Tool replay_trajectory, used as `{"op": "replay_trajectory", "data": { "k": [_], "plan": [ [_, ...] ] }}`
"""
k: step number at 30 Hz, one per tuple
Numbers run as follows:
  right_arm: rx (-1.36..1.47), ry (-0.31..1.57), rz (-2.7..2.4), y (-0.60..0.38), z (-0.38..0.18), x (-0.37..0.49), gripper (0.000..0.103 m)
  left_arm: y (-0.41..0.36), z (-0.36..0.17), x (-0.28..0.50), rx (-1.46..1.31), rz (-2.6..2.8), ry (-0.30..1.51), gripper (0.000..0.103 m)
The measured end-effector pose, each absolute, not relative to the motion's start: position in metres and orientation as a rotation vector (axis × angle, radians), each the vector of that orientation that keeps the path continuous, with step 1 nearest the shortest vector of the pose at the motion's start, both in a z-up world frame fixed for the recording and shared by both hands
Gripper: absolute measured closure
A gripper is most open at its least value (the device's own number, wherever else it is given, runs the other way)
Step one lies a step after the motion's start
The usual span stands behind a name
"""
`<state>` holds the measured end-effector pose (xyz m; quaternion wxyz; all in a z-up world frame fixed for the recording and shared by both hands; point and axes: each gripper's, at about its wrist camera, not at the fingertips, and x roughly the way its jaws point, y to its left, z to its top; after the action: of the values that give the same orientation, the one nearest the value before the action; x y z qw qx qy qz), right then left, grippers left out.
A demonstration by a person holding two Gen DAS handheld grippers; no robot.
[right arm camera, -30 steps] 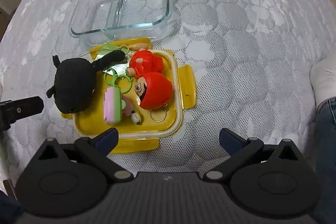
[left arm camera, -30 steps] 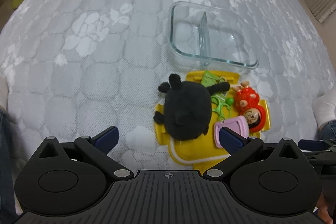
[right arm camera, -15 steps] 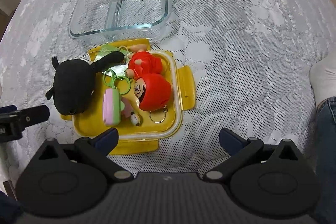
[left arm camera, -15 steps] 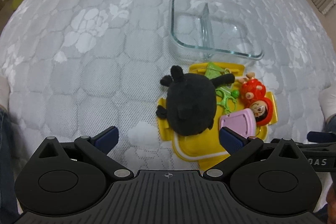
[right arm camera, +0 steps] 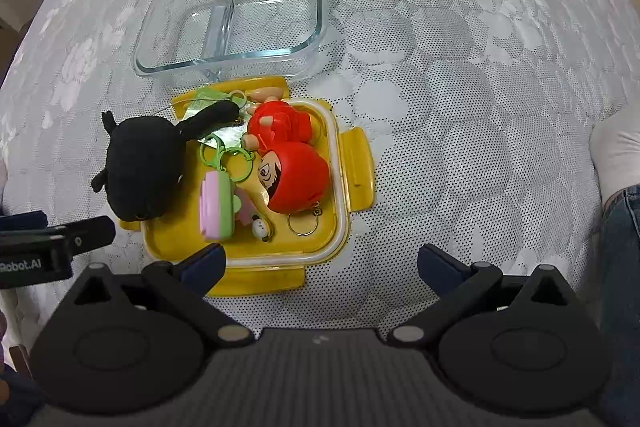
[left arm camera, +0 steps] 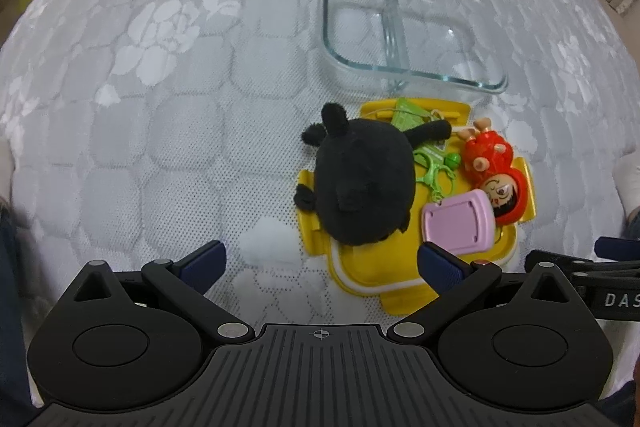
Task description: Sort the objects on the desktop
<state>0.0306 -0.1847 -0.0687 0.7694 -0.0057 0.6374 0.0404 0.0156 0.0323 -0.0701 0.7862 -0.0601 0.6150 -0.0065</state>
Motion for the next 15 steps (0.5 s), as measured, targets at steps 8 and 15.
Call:
{"op": "replay_trajectory", "data": {
  "k": [8, 15],
  "plan": [
    [-0.014, 1.380, 0.097, -0.1849, -0.0688, 0.0296, 0.000, 0.0312, -0.0753, 0.0166, -0.127, -0.012, 1.339, 0.000],
    [-0.022, 1.385, 0.101, -0.1841, -0.0707, 0.0294, 0.000, 0.0286, -0.0777, 0.0157, -0.120, -0.024, 1.345, 0.000]
  ]
}}
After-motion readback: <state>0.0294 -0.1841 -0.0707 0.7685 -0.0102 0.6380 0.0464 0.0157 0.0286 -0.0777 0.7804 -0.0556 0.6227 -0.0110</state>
